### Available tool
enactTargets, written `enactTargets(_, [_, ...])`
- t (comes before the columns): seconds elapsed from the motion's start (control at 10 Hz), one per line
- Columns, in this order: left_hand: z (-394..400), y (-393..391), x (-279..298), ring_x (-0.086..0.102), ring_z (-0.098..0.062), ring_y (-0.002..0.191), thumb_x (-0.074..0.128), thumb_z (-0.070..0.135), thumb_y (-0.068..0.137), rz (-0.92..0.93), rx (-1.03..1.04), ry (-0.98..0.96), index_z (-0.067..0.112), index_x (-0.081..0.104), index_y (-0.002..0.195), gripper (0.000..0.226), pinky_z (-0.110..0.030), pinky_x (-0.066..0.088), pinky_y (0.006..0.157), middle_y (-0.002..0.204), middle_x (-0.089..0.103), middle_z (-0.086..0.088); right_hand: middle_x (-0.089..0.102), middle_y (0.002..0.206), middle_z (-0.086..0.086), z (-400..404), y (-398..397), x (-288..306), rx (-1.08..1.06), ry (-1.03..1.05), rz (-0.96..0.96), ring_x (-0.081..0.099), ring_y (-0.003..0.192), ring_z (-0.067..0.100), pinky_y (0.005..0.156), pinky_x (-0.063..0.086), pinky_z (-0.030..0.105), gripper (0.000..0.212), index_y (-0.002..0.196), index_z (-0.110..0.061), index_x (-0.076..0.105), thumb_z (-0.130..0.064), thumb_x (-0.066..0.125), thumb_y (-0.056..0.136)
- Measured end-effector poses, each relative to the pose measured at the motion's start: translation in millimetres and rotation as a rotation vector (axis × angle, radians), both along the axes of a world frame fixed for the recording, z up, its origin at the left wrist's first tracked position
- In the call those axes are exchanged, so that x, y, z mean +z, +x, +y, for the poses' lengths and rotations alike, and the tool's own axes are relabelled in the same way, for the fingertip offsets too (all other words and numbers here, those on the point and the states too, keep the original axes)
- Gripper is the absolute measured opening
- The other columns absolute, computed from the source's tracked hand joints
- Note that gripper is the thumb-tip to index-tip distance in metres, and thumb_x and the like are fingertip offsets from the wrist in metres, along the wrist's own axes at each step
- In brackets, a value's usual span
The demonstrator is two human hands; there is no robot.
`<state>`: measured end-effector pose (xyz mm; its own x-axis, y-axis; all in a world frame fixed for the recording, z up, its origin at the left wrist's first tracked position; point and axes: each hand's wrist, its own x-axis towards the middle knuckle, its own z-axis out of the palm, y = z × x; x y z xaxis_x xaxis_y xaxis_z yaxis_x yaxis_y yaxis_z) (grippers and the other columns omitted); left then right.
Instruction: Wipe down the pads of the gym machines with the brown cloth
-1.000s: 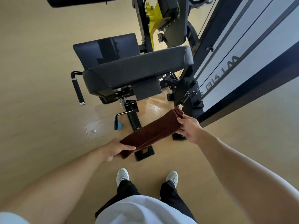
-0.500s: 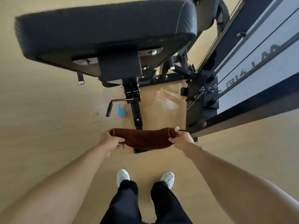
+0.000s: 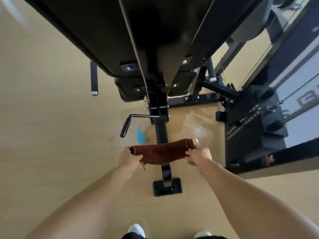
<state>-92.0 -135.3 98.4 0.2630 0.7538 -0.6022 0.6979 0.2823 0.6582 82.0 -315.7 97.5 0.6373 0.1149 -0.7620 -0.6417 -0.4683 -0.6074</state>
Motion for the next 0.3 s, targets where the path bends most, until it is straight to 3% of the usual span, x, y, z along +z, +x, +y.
enactTargets(0.1, [16.9, 9.8, -29.0, 0.071, -0.036, 0.089, 0.070, 0.006, 0.085, -0.038, -0.008, 0.059, 0.018, 0.051, 0.107, 0.031, -0.050, 0.061, 0.078, 0.111, 0.066, -0.015, 0.071, 0.097, 0.004, 20.7, 10.0, -25.2, 0.028, 0.085, 0.017, 0.068, 0.078, 0.021, 0.082, 0.063, 0.042, 0.028, 0.118, -0.020, 0.065, -0.003, 0.052, 0.100])
enactTargets(0.2, [23.2, 20.5, -34.8, 0.067, -0.033, 0.107, 0.061, 0.005, 0.090, -0.031, -0.038, 0.106, 0.022, 0.048, 0.125, 0.041, -0.047, 0.055, 0.094, 0.127, 0.063, -0.012, 0.065, 0.119, 0.010, 30.2, 10.4, -30.0, 0.097, 0.184, 0.037, 0.068, 0.102, 0.029, 0.092, 0.058, 0.047, 0.038, 0.134, -0.017, 0.053, -0.004, 0.054, 0.099])
enactTargets(0.3, [20.6, 29.6, -22.3, 0.051, -0.025, 0.131, 0.054, 0.003, 0.096, -0.029, -0.150, 0.083, 0.021, 0.020, 0.156, 0.071, -0.035, 0.045, 0.101, 0.143, 0.051, -0.001, 0.040, 0.156, 0.008, 35.6, 10.2, -26.8, 0.157, 0.295, 0.095, 0.050, 0.135, 0.033, 0.108, 0.046, 0.050, 0.059, 0.155, -0.025, 0.029, -0.007, 0.048, 0.103])
